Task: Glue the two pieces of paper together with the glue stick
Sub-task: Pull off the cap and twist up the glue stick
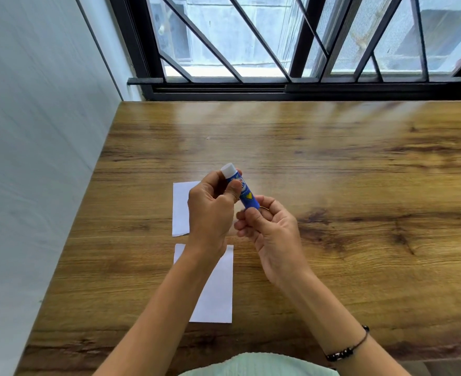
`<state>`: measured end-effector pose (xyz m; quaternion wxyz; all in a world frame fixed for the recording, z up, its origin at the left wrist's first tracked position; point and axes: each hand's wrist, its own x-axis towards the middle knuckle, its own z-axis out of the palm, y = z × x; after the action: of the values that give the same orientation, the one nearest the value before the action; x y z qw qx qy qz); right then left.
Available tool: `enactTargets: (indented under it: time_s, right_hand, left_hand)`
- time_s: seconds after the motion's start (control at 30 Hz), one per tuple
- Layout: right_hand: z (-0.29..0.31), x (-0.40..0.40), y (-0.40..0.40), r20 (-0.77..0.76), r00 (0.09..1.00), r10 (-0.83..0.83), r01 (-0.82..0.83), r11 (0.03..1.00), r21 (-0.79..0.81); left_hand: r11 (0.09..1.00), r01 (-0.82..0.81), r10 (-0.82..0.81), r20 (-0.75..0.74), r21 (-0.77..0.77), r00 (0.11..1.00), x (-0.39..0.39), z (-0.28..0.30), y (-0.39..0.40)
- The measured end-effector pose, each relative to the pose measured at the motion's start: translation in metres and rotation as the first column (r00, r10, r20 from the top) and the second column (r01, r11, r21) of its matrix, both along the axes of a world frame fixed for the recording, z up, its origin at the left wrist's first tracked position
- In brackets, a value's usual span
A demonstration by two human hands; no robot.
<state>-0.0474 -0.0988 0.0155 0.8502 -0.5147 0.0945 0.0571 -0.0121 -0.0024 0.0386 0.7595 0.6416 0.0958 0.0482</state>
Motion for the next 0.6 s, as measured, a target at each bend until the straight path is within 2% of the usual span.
enactTargets:
  time_s: [0.23, 0.37, 0.47, 0.6]
  right_hand:
    - [0.005, 0.0, 0.004, -0.158, 0.982, 0.105, -0.095, 0.993, 0.075]
    - [0.005, -0.002, 0.004, -0.106, 0.979, 0.174, -0.161, 0.979, 0.125]
    - [0.001, -0.004, 0.001, -0.031, 0.989, 0.146, -0.141, 0.98, 0.137]
    - [-0.001, -0.003, 0.002, -0.052, 0.993, 0.108, -0.102, 0.988, 0.117]
  left_hand:
    - [0.997, 0.013, -0.018, 0.063, 0.082, 0.998, -0.006, 0.004, 0.0]
    - [0.997, 0.005, -0.01, 0.067, 0.073, 0.998, -0.007, 0.006, 0.003]
    - [0.998, 0.002, -0.006, 0.06, 0.055, 0.998, -0.008, 0.007, 0.005]
    - [0.998, 0.009, -0.013, 0.068, 0.055, 0.998, -0.011, 0.007, 0.004]
